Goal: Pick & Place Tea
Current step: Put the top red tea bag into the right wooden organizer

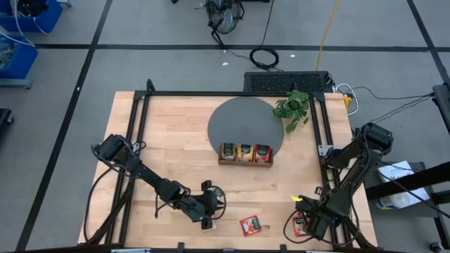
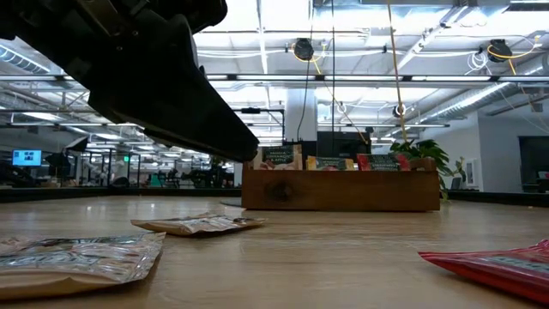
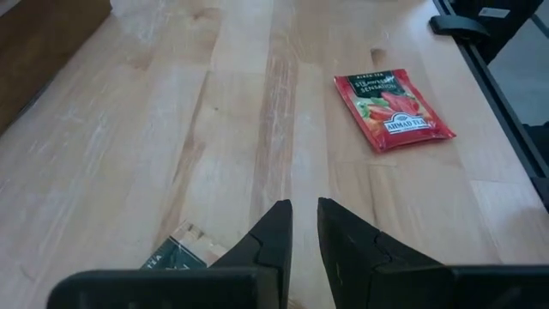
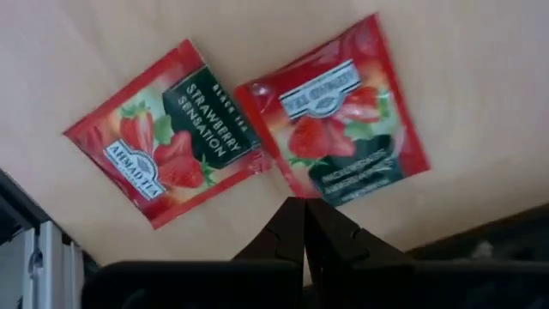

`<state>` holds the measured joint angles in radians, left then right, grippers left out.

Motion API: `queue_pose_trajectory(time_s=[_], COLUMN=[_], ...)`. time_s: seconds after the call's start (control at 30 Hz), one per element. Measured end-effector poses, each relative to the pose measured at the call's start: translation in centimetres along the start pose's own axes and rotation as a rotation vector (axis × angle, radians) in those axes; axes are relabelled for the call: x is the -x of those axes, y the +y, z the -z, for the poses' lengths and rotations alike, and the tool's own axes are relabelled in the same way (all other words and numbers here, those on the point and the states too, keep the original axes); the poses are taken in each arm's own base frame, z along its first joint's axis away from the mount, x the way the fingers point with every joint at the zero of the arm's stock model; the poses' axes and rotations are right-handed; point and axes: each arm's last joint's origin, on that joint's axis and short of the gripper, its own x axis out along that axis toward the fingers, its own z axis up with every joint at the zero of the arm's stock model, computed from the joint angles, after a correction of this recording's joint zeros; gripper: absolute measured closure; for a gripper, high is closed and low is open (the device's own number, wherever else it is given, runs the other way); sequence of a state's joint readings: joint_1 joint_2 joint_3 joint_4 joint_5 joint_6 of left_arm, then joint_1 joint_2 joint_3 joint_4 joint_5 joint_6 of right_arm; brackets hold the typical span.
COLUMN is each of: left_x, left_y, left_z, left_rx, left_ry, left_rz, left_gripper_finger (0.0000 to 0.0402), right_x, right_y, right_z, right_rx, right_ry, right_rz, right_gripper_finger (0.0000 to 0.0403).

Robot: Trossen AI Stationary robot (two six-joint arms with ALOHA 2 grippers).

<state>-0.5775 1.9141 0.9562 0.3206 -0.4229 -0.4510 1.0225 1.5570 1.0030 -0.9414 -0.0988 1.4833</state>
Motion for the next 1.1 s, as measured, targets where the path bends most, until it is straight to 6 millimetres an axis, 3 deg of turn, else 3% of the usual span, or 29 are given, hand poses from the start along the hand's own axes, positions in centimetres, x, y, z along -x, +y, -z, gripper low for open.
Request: queue_pose_trajectory(time_s=[0.5,0.67,1.1], left_x=[0.0,0.0,0.0], left_y=[0.0,-0.1,-0.3], left_z=[-0.1,-0.4,-0.5], left_rx=[0.000,-0.025,-0.007], left_ry=[-0.004,-0.036,-0.038], left_rz=[0.000,0.010,0.043], left_gripper_finger=[0.0339,0.0339,0.0339], right_x=[-6.1,-6.3,-5.5], right_y=[-3.8,-4.4,-4.5], right_z=[-1.5,-2.7,-9.1], right_rx=[0.105,0.185,0.472], right_ry=[0.040,-0.016,-0.323], right_rz=[-0.013,0.014,-0.027], right_gripper_finger=[0.0403,0.0403,0.0403])
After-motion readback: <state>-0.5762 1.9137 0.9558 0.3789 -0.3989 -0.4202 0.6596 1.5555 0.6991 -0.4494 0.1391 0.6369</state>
